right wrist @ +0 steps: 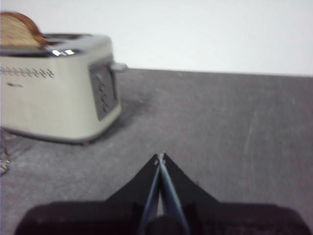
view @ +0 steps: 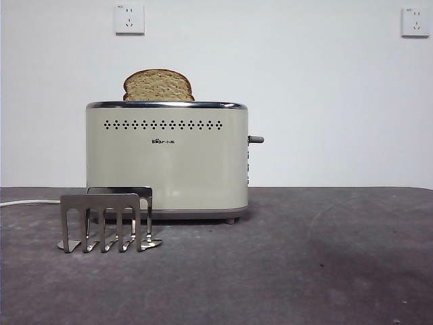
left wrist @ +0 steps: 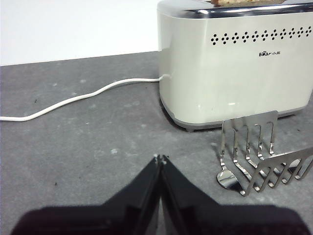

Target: Pick up a slice of bread from the rack,put the bread on the toaster,press the button

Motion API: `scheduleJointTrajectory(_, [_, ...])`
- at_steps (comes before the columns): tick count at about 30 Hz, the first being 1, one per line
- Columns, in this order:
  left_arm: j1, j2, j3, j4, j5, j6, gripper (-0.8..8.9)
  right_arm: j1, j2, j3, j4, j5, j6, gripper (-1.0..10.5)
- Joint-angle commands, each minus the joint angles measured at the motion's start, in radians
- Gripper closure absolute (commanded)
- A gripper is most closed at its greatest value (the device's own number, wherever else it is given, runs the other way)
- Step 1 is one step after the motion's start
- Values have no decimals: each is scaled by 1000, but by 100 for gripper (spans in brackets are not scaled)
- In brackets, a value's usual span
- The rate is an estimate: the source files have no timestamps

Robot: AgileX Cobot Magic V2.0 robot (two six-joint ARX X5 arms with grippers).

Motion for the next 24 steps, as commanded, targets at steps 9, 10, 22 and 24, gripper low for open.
scheduleJointTrajectory(9, [3,-3,-14,0,-2,-8,816,0,-47,-98,7,103,79,946])
scheduleJointTrajectory(10, [3,-3,-14,0,-2,-8,816,0,-47,-103,-5,103,83,946])
scheduleJointTrajectory(22, [3,-3,-14,0,-2,-8,816,0,-47,-103,-10,101,105,946])
scheduleJointTrajectory(24, [3,-3,-14,0,-2,-8,816,0,-47,-103,-10,103,105,946])
